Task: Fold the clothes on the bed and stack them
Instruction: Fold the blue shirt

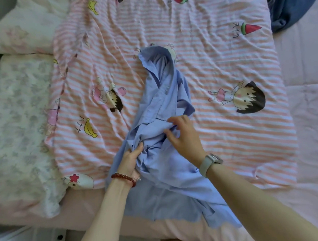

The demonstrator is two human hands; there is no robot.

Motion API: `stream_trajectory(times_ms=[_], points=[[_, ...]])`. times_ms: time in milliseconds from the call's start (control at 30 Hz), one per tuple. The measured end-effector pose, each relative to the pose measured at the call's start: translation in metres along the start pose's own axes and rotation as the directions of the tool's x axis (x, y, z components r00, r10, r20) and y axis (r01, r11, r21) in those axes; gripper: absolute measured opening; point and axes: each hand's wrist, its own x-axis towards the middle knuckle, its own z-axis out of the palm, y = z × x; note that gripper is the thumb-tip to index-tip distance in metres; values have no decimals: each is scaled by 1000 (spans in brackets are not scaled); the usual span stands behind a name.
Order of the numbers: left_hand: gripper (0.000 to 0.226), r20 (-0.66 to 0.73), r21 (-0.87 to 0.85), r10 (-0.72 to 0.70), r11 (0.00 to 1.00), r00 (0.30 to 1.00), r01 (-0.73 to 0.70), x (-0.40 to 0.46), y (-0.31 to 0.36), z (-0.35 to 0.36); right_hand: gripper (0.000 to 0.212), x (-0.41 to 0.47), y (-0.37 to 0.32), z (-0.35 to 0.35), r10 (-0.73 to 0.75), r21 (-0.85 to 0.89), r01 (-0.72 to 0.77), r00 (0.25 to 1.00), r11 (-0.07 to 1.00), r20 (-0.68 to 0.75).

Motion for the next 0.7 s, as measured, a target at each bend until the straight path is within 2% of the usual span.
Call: stream_trajectory(times_ms=[67, 133, 200, 267, 333, 400, 467, 567, 600, 633, 667, 700], points=[[23, -84, -12, 57, 998, 995, -58, -3, 1, 8, 23, -10, -3, 5, -69, -118, 94, 977, 989, 202], [23, -152, -65, 84, 993, 985, -95, -5, 2, 15, 26, -19, 1, 7, -7, -208, 72, 955, 975, 297], [27, -162, -185, 46, 980, 986, -76, -8, 6, 23, 27, -22, 3, 3, 71, -190, -16, 954, 982, 291], [35, -112, -280, -6, 960, 994, -26, -12, 9, 28, 20, -23, 4, -4, 74, -148, -35, 961, 988, 265], [39, -67, -334, -6, 942, 998, -17, -16, 12, 32, 13, -23, 4, -14, -13, -153, 54, 966, 987, 258], [39, -74, -368, 17, 929, 997, -43, -16, 16, 34, 20, -22, 9, -25, -122, -193, 172, 962, 966, 246], [34, -124, -327, 31, 942, 992, -71, -9, 19, 34, 26, -17, 19, -43, -145, -232, 182, 975, 955, 168], [24, -282, -152, 6, 987, 960, -51, 8, 18, 25, 16, -9, 33, -77, 0, -249, -3, 1000, 969, -12], [27, -339, -83, -2, 996, 941, -28, 12, 18, 21, 13, -10, 38, -86, 44, -239, -51, 998, 970, -33], [33, -415, 21, 1, 1000, 910, 9, 15, 16, 16, 13, -12, 40, -94, 50, -242, -51, 999, 969, -11], [36, -507, 129, 19, 990, 862, 54, 16, 15, 11, 15, -16, 42, -100, 31, -251, -9, 996, 968, 85], [39, -584, 220, 69, 972, 809, 77, 16, 14, 7, 16, -21, 42, -101, 36, -250, 29, 968, 968, 250]])
